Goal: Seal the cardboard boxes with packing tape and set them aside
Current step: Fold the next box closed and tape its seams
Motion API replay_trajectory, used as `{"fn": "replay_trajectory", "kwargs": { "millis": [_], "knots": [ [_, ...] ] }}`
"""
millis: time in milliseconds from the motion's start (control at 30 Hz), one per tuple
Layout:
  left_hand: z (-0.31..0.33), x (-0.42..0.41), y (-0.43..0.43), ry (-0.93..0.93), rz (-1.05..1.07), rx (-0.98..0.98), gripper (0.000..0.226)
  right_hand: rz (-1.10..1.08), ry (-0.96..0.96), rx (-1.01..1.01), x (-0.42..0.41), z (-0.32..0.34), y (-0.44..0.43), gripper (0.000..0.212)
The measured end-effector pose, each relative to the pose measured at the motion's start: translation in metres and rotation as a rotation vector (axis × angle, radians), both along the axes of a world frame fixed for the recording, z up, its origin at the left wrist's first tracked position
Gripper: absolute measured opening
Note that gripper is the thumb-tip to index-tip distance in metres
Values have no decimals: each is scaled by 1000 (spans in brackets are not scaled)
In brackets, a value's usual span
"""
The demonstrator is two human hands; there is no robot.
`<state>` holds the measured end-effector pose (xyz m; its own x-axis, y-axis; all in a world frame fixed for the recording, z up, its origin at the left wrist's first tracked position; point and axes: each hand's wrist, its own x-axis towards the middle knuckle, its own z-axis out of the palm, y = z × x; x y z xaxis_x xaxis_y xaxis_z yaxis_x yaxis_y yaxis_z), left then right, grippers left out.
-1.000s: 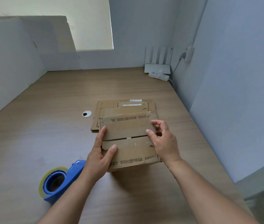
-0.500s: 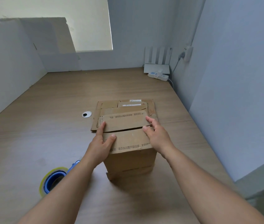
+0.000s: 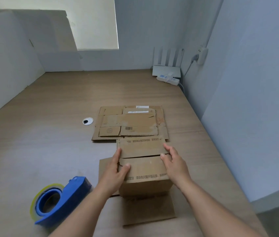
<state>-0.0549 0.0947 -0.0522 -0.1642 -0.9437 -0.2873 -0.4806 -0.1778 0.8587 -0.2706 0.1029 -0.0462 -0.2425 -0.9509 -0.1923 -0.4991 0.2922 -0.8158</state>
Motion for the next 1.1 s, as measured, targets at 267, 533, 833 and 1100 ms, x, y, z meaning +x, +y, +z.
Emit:
{"fn": "replay_trajectory", "kwargs": {
  "millis": [267,533,833,1100],
  "knots": [
    [-7,25,4,125,194,111,87,3,-78,-25,5,-17,3,49],
    [-7,-5,0,216,241,524,70,-71,-260,-28,-33,-23,8,46],
    [-16,25,-3,-352,324,428,24,73,236,5,24,-7,2,55],
    [4,32,24,73,310,824,70,19,-105,-11,-15,-19,-3,51]
  ]
}}
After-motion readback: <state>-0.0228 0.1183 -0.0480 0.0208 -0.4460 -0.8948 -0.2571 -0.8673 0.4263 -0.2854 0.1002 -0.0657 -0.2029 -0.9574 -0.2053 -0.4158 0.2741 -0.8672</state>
